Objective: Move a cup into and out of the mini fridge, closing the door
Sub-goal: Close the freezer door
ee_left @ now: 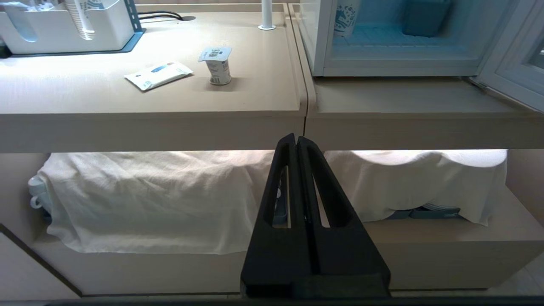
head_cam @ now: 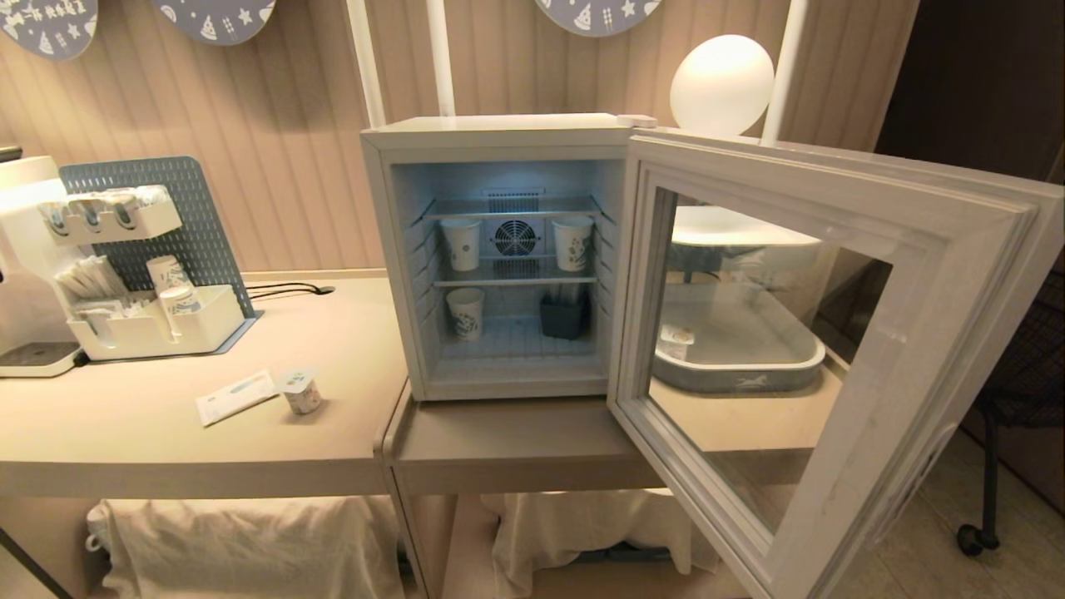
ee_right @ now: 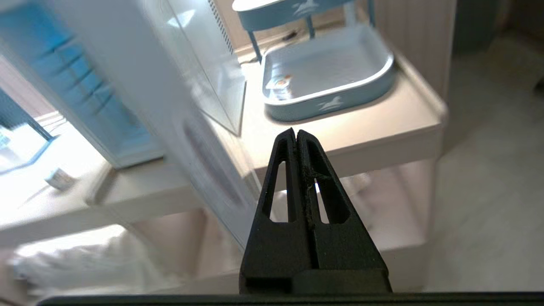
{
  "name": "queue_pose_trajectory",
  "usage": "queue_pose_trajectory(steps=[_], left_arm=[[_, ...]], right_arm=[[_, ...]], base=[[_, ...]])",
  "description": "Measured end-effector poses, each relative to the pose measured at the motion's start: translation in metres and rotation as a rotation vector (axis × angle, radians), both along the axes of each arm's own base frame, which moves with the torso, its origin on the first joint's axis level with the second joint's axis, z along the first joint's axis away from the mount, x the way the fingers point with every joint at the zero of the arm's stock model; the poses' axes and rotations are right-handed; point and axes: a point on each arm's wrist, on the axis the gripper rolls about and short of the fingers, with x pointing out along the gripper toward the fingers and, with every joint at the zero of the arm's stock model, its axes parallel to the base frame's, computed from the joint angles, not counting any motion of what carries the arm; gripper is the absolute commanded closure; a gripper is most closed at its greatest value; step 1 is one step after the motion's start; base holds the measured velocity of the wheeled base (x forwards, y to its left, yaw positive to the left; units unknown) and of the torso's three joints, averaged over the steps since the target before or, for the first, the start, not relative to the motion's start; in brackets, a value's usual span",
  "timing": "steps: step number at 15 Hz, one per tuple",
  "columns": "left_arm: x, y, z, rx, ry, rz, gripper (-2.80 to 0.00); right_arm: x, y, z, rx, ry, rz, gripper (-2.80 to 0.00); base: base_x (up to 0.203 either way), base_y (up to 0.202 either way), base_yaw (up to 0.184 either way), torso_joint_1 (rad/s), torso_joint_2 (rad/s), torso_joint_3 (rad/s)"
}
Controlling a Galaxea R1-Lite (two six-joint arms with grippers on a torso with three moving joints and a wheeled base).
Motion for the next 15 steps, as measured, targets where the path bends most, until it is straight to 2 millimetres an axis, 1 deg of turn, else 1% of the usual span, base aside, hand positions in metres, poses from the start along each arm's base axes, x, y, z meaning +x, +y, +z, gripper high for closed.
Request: queue_pose_trajectory(steps=[1, 2, 3, 5, 6, 7, 9, 10, 11, 12, 13, 15], left_arm=[[0.000, 0.000, 0.000, 0.000, 0.000, 0.000, 0.00], [0.000, 0.000, 0.000, 0.000, 0.000, -0.001, 0.00], [0.000, 0.000, 0.000, 0.000, 0.000, -0.002, 0.00], [0.000, 0.000, 0.000, 0.000, 0.000, -0.002, 0.00], [0.000, 0.000, 0.000, 0.000, 0.000, -0.001, 0.00], [0.000, 0.000, 0.000, 0.000, 0.000, 0.000, 0.00], [0.000, 0.000, 0.000, 0.000, 0.000, -0.001, 0.00], [0.000, 0.000, 0.000, 0.000, 0.000, -0.001, 0.00], [0.000, 0.000, 0.000, 0.000, 0.000, -0.002, 0.00], [0.000, 0.000, 0.000, 0.000, 0.000, 0.000, 0.00], [0.000, 0.000, 0.000, 0.000, -0.001, 0.000, 0.00], [0.000, 0.000, 0.000, 0.000, -0.001, -0.001, 0.00]], right_arm=[[0.024, 0.000, 0.015, 0.032, 0.047, -0.003, 0.00], [0.054, 0.000, 0.025, 0.060, 0.093, -0.006, 0.00], [0.081, -0.001, 0.029, 0.083, 0.130, -0.003, 0.00], [0.140, -0.013, 0.027, 0.145, 0.187, 0.035, 0.00], [0.164, -0.023, 0.021, 0.179, 0.207, 0.089, 0.00], [0.184, -0.034, 0.015, 0.219, 0.220, 0.179, 0.00], [0.209, -0.049, 0.000, 0.319, 0.270, 0.401, 0.00], [0.217, -0.051, -0.011, 0.383, 0.320, 0.521, 0.00], [0.222, -0.047, -0.018, 0.436, 0.363, 0.630, 0.00], [0.226, -0.040, -0.021, 0.474, 0.396, 0.691, 0.00], [0.230, -0.032, -0.023, 0.502, 0.427, 0.711, 0.00], [0.237, -0.007, -0.018, 0.524, 0.473, 0.685, 0.00]], base=[[0.000, 0.000, 0.000, 0.000, 0.00, 0.000], [0.000, 0.000, 0.000, 0.000, 0.00, 0.000], [0.000, 0.000, 0.000, 0.000, 0.00, 0.000], [0.000, 0.000, 0.000, 0.000, 0.00, 0.000], [0.000, 0.000, 0.000, 0.000, 0.00, 0.000], [0.000, 0.000, 0.000, 0.000, 0.00, 0.000], [0.000, 0.000, 0.000, 0.000, 0.00, 0.000], [0.000, 0.000, 0.000, 0.000, 0.00, 0.000], [0.000, 0.000, 0.000, 0.000, 0.00, 0.000], [0.000, 0.000, 0.000, 0.000, 0.00, 0.000], [0.000, 0.000, 0.000, 0.000, 0.00, 0.000], [0.000, 0.000, 0.000, 0.000, 0.00, 0.000]])
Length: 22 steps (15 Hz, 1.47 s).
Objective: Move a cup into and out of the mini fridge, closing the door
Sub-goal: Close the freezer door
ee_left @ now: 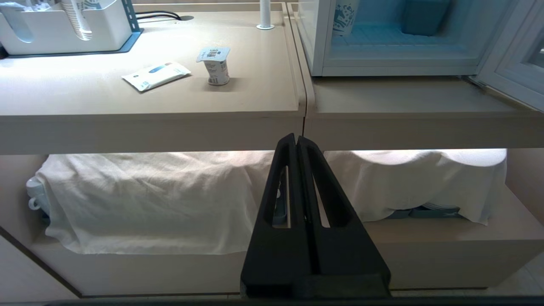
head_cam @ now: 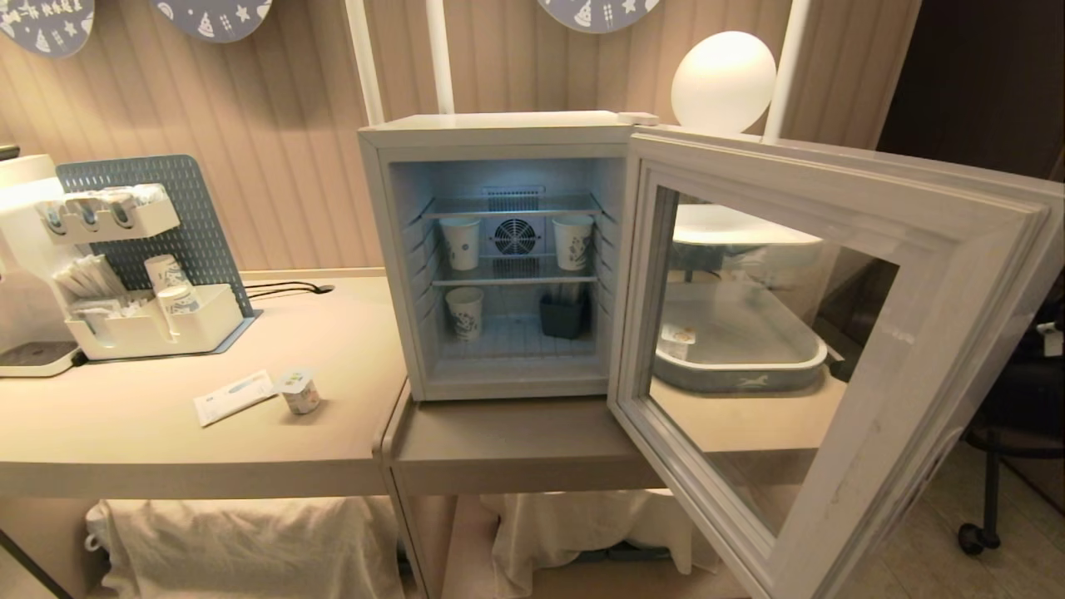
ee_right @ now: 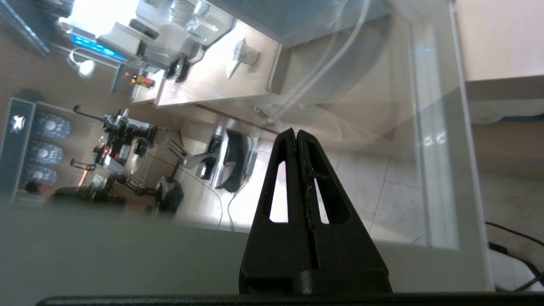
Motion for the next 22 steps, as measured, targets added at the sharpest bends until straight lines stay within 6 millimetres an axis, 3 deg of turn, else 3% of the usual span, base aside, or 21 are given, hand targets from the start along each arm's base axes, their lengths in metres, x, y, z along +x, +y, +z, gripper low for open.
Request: queue_pose_trajectory(steps=[3, 6, 10, 14, 18, 22], left_arm=[[0.000, 0.000, 0.000, 0.000, -0.001, 0.001, 0.00], [0.000, 0.000, 0.000, -0.004, 0.000, 0.002, 0.00], [0.000, 0.000, 0.000, -0.006, 0.001, 0.001, 0.00], [0.000, 0.000, 0.000, -0.014, -0.007, 0.003, 0.00], [0.000, 0.000, 0.000, -0.014, -0.007, 0.005, 0.00], [0.000, 0.000, 0.000, -0.014, -0.007, 0.005, 0.00]], right_arm=[[0.005, 0.061, 0.018, -0.060, 0.027, -0.026, 0.00], [0.016, 0.124, 0.055, -0.163, -0.020, -0.103, 0.00], [0.061, 0.196, 0.071, -0.395, -0.083, -0.290, 0.00], [0.118, 0.258, 0.055, -0.692, -0.217, -0.475, 0.00], [0.137, 0.319, 0.021, -0.952, -0.486, -0.484, 0.00], [0.149, 0.330, 0.000, -1.040, -0.578, -0.546, 0.00]], base=[[0.000, 0.000, 0.000, 0.000, 0.00, 0.000], [0.000, 0.000, 0.000, 0.000, 0.00, 0.000], [0.000, 0.000, 0.000, 0.000, 0.00, 0.000], [0.000, 0.000, 0.000, 0.000, 0.00, 0.000], [0.000, 0.000, 0.000, 0.000, 0.00, 0.000], [0.000, 0.000, 0.000, 0.000, 0.00, 0.000]])
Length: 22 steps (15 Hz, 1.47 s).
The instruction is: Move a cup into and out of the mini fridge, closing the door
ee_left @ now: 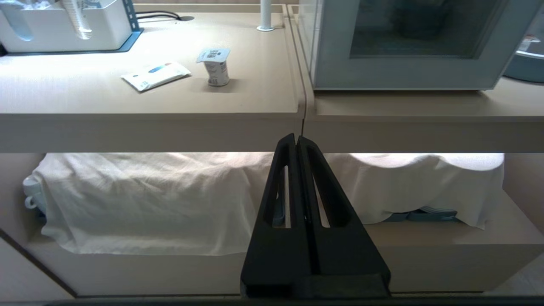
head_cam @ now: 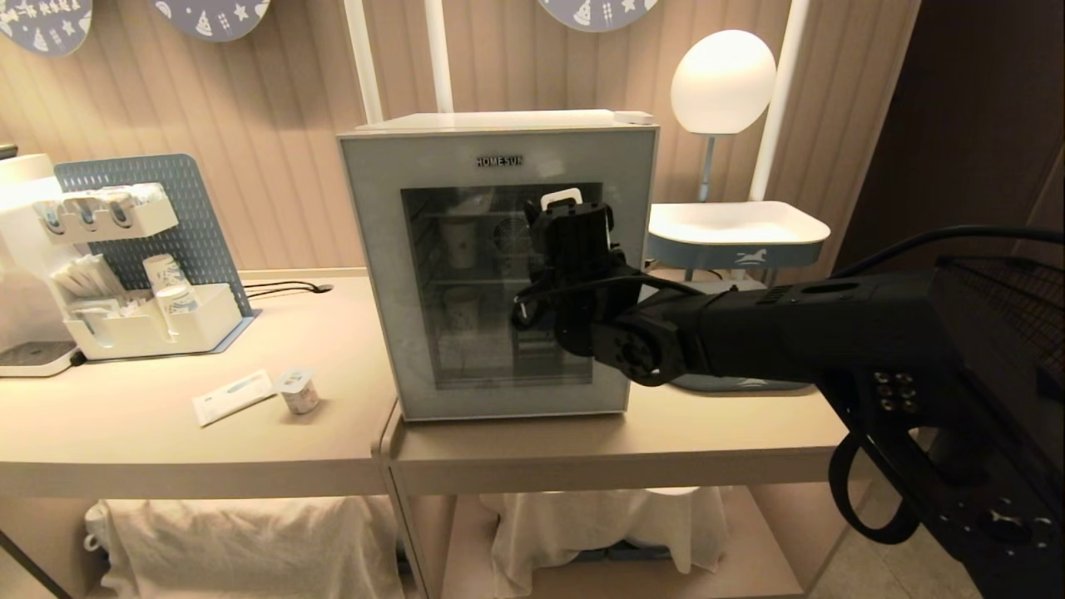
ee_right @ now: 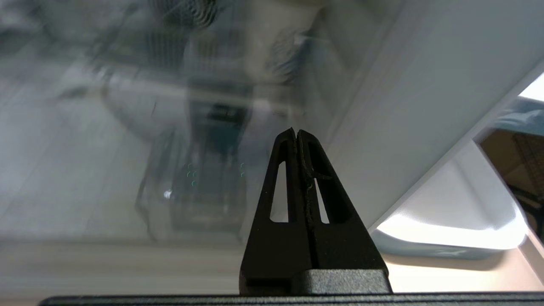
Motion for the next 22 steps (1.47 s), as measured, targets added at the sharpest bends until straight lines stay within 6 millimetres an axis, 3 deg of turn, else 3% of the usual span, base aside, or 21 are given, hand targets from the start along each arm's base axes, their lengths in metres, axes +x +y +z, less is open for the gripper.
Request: queue_pose_trajectory(steps=[2, 4, 7, 10, 12, 14, 15, 17, 20, 22], left_arm=[[0.000, 0.000, 0.000, 0.000, 0.000, -0.002, 0.00], [0.000, 0.000, 0.000, 0.000, 0.000, 0.000, 0.00], [0.000, 0.000, 0.000, 0.000, 0.000, -0.001, 0.00], [0.000, 0.000, 0.000, 0.000, 0.000, 0.000, 0.00], [0.000, 0.000, 0.000, 0.000, 0.000, -0.001, 0.00], [0.000, 0.000, 0.000, 0.001, 0.000, -0.001, 0.00], [0.000, 0.000, 0.000, 0.000, 0.000, 0.001, 0.00], [0.000, 0.000, 0.000, 0.000, 0.000, -0.002, 0.00], [0.000, 0.000, 0.000, 0.000, 0.000, -0.001, 0.00], [0.000, 0.000, 0.000, 0.000, 0.000, -0.001, 0.00]], right_arm=[[-0.007, -0.006, -0.004, -0.028, 0.031, -0.009, 0.00], [-0.023, -0.027, 0.001, -0.063, 0.070, -0.024, 0.00], [-0.062, -0.067, 0.029, -0.075, 0.081, -0.060, 0.00], [-0.110, -0.137, 0.061, -0.088, 0.055, -0.242, 0.00], [-0.145, -0.200, 0.082, -0.076, 0.020, -0.427, 0.00], [-0.185, -0.271, 0.091, -0.054, -0.014, -0.661, 0.00], [-0.215, -0.296, 0.089, -0.040, -0.035, -0.751, 0.00], [-0.278, -0.326, 0.071, -0.014, -0.076, -0.863, 0.00], [-0.363, -0.341, 0.027, 0.044, -0.170, -0.913, 0.00], [-0.402, -0.342, -0.005, 0.122, -0.264, -0.851, 0.00]], base=[[0.000, 0.000, 0.000, 0.000, 0.00, 0.000], [0.000, 0.000, 0.000, 0.000, 0.00, 0.000], [0.000, 0.000, 0.000, 0.000, 0.00, 0.000], [0.000, 0.000, 0.000, 0.000, 0.00, 0.000], [0.000, 0.000, 0.000, 0.000, 0.00, 0.000], [0.000, 0.000, 0.000, 0.000, 0.00, 0.000], [0.000, 0.000, 0.000, 0.000, 0.00, 0.000], [0.000, 0.000, 0.000, 0.000, 0.00, 0.000], [0.000, 0.000, 0.000, 0.000, 0.00, 0.000], [0.000, 0.000, 0.000, 0.000, 0.00, 0.000]])
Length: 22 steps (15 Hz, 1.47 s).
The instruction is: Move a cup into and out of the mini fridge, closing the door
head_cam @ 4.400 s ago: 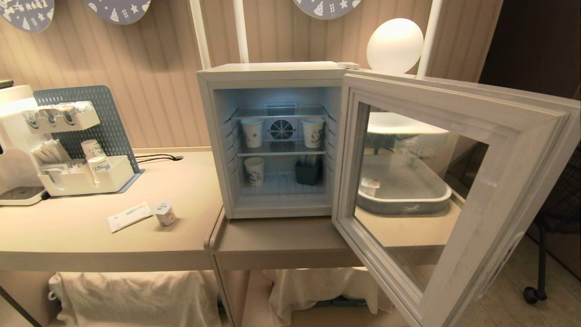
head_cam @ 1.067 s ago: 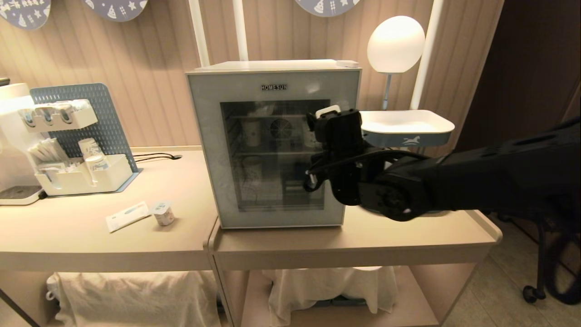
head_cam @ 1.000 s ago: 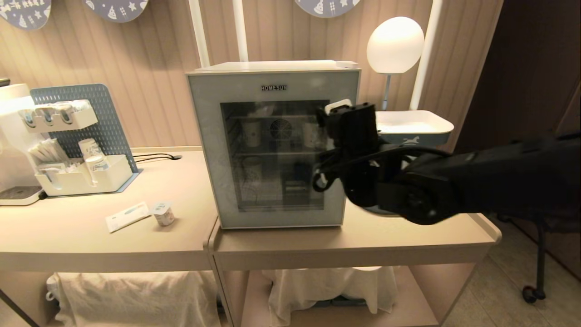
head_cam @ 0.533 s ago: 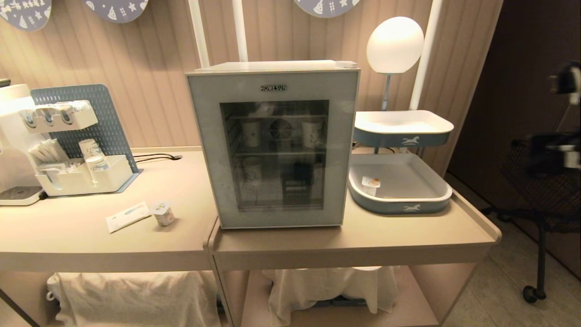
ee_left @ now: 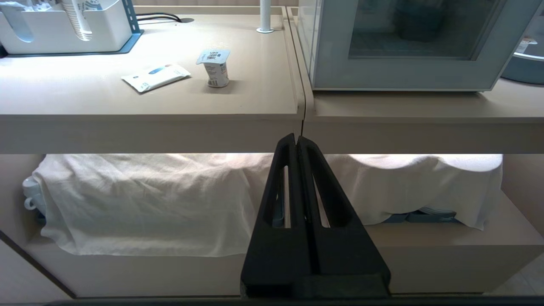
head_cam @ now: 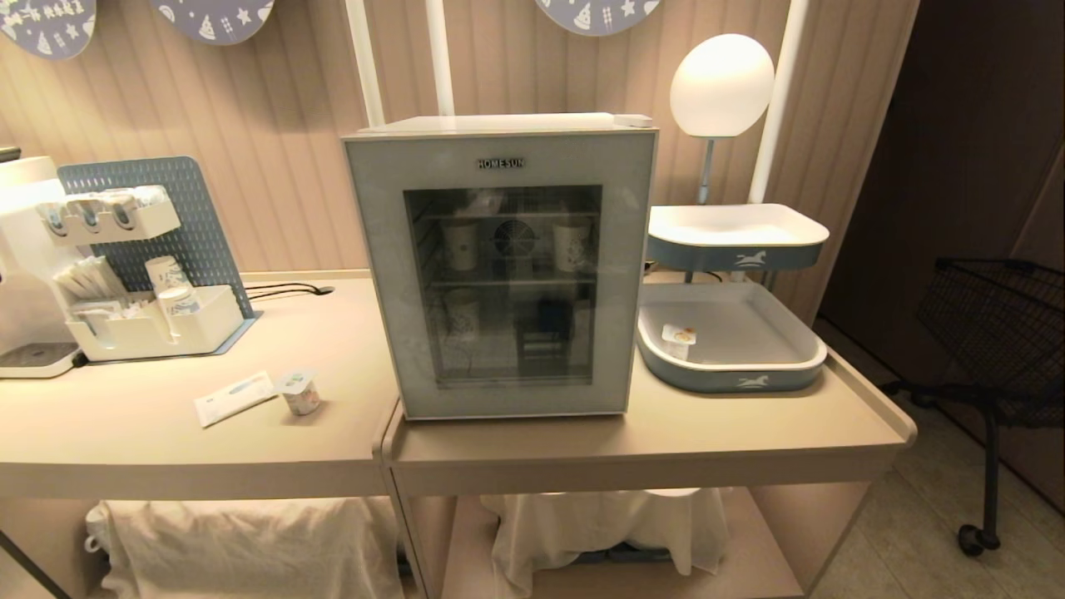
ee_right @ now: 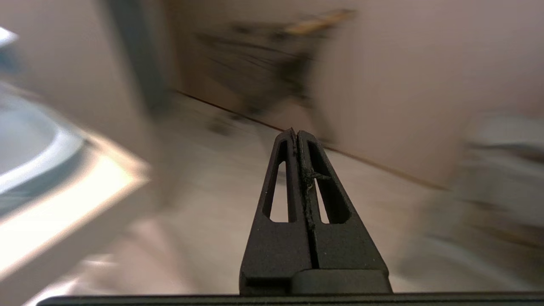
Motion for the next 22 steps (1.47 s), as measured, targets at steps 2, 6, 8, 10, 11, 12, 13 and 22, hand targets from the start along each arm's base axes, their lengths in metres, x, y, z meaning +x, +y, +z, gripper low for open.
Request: queue_pose_trajectory(steps=[2, 6, 8, 10, 11, 12, 13, 22], left_arm=[[0.000, 0.000, 0.000, 0.000, 0.000, 0.001, 0.00], [0.000, 0.000, 0.000, 0.000, 0.000, 0.001, 0.00], [0.000, 0.000, 0.000, 0.000, 0.001, -0.001, 0.00], [0.000, 0.000, 0.000, 0.000, 0.001, 0.000, 0.00], [0.000, 0.000, 0.000, 0.000, 0.001, 0.000, 0.00], [0.000, 0.000, 0.000, 0.001, 0.001, 0.000, 0.00], [0.000, 0.000, 0.000, 0.002, 0.001, 0.000, 0.00], [0.000, 0.000, 0.000, 0.020, 0.002, -0.001, 0.00]], right_arm=[[-0.014, 0.003, -0.031, 0.026, -0.110, 0.195, 0.00], [-0.009, 0.016, -0.083, 0.101, -0.005, 0.780, 0.00], [-0.009, 0.018, -0.090, 0.117, 0.020, 0.875, 0.00], [-0.008, 0.019, -0.093, 0.068, 0.051, 0.883, 0.00], [-0.008, 0.019, -0.094, 0.037, 0.069, 0.887, 0.00], [-0.008, 0.019, -0.095, 0.039, 0.071, 0.888, 0.00], [-0.008, 0.019, -0.095, 0.042, 0.070, 0.888, 0.00], [-0.008, 0.019, -0.095, 0.049, 0.067, 0.888, 0.00]], base=[[0.000, 0.000, 0.000, 0.000, 0.00, 0.000], [0.000, 0.000, 0.000, 0.000, 0.00, 0.000], [0.000, 0.000, 0.000, 0.000, 0.00, 0.000], [0.000, 0.000, 0.000, 0.000, 0.00, 0.000], [0.000, 0.000, 0.000, 0.000, 0.00, 0.000], [0.000, 0.000, 0.000, 0.000, 0.00, 0.000], [0.000, 0.000, 0.000, 0.000, 0.00, 0.000], [0.000, 0.000, 0.000, 0.000, 0.00, 0.000]])
